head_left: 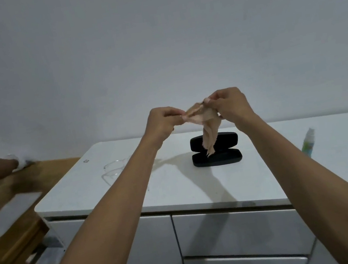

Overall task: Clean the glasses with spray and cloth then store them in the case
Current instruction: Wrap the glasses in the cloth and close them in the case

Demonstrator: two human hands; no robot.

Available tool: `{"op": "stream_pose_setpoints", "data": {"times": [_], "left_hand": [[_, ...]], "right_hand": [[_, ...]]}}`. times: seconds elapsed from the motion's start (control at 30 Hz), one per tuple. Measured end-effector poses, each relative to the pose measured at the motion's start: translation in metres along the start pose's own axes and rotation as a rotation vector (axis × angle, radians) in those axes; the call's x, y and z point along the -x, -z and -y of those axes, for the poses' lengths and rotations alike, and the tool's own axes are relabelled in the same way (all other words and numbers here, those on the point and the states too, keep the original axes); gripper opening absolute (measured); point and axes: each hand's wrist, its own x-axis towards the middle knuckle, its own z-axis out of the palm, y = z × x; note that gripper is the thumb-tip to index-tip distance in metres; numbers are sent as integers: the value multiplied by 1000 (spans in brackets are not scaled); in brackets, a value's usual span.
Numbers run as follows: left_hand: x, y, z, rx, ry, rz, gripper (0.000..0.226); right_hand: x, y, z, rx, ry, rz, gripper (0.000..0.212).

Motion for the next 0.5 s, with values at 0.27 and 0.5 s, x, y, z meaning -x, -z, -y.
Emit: {"op": "stream_pose_setpoints", "data": {"times": [0.27,0.5], "left_hand": [[0,-7,-26,24,62,57,3],[-1,-7,-26,15,72,2,12]], "right_hand": [[8,8,-4,-72,-56,171,30],[12,14,-18,9,9,210,19]]}}
